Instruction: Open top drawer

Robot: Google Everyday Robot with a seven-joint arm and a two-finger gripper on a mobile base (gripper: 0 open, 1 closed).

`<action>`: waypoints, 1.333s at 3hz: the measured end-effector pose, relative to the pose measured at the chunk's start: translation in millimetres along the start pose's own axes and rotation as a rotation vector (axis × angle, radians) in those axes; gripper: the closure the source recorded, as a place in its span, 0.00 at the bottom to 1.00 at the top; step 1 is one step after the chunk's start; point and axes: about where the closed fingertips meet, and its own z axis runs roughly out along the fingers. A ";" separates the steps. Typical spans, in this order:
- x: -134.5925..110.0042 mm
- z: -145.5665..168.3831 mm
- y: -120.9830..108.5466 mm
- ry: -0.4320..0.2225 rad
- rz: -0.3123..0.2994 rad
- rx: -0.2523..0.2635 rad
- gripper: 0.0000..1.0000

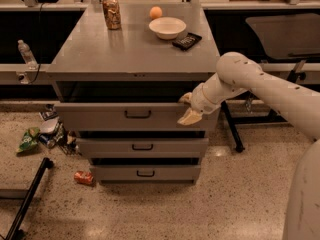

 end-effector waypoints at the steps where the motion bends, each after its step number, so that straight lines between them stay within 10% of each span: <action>1: -3.1 -4.3 15.0 -0.004 0.030 -0.019 0.94; 2: -7.1 -10.8 13.6 -0.004 0.030 -0.019 1.00; 4: -10.1 -11.3 27.5 -0.001 0.054 -0.049 0.51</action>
Offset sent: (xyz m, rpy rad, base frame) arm -0.1692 0.0330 -0.0338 0.0646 0.3943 -0.0913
